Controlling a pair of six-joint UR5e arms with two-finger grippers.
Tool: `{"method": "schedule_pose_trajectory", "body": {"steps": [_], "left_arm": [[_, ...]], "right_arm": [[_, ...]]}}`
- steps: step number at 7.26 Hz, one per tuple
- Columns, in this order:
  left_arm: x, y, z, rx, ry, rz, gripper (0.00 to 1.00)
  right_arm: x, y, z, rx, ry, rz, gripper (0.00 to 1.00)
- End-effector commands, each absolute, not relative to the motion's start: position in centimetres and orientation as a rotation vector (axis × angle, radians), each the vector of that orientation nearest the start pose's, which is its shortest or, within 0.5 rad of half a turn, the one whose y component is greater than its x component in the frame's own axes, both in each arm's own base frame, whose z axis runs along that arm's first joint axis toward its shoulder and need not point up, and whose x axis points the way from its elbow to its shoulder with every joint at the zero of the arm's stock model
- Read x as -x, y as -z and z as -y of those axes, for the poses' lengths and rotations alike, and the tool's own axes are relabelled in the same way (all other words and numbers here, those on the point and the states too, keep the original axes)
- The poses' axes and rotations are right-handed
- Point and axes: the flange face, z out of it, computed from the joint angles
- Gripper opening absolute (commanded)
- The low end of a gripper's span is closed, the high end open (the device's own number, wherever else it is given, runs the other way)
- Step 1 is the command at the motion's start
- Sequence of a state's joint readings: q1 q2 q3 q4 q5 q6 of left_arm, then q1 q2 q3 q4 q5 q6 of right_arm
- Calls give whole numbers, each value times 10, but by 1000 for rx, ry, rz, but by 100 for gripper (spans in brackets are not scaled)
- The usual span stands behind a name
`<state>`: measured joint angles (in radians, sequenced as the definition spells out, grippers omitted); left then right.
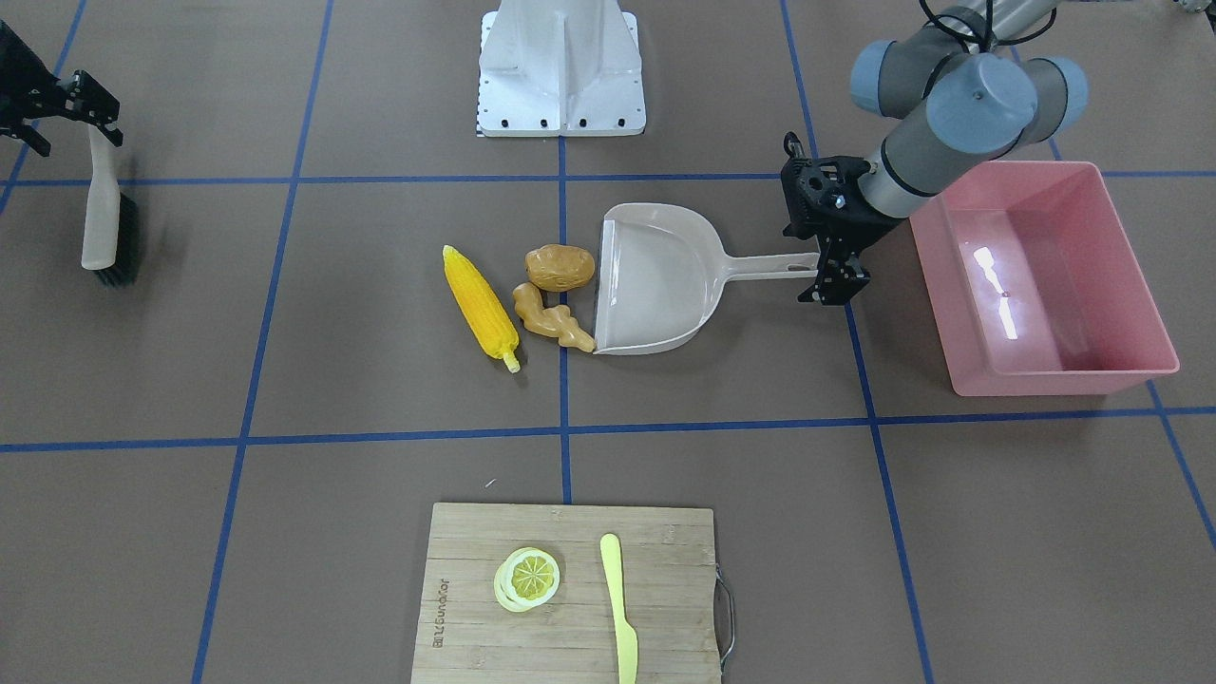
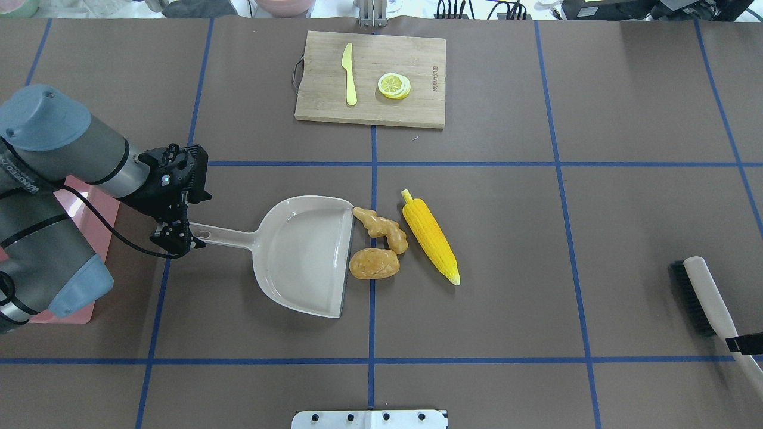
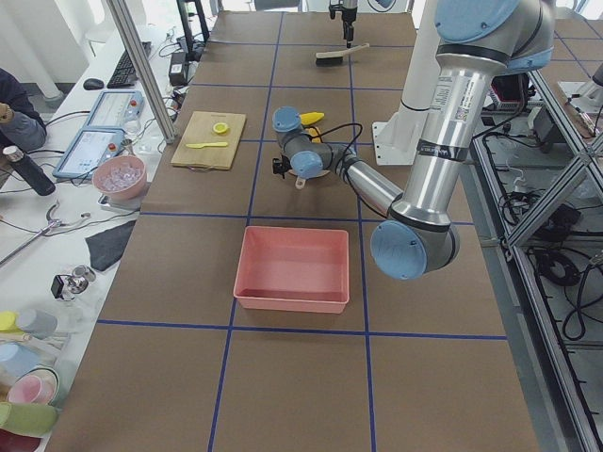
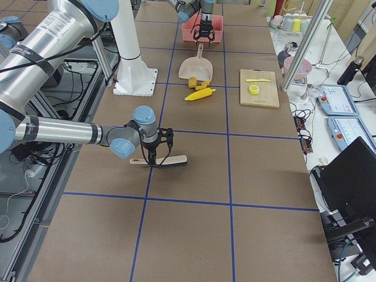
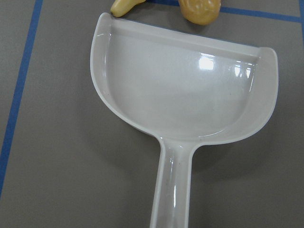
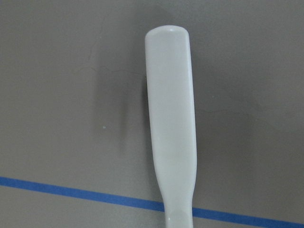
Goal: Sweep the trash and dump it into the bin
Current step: 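Hold the dustpan with the left gripper while the right gripper grasps the brush handle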
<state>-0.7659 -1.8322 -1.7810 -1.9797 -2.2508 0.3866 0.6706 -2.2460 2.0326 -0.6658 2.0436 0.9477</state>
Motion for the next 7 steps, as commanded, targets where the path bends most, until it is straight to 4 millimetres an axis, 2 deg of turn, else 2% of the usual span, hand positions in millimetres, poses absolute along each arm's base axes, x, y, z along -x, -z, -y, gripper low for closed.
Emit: {"method": "schedule_pose_trajectory", "body": {"steps": [1,3,4,5,7], "left_arm": [[-376,-384,459,-783,-1373,-876,99],[-379,-387,460,-777,-1374,-876,99],[-379,-381,461,-788,-1376,-879,99],[-390,-384,454,-776,-1392,-884,99],[-396,-384,448,-772,-1405,-891,99]], "right_arm": [[146,-597,218,-29,128,791,100],[157,-601,215,-31,127,767,100],[166,-601,213,-27,118,760,100],[171,-602,211,-34,117,749,100],[177,-606,212,-71,125,737,100]]}}
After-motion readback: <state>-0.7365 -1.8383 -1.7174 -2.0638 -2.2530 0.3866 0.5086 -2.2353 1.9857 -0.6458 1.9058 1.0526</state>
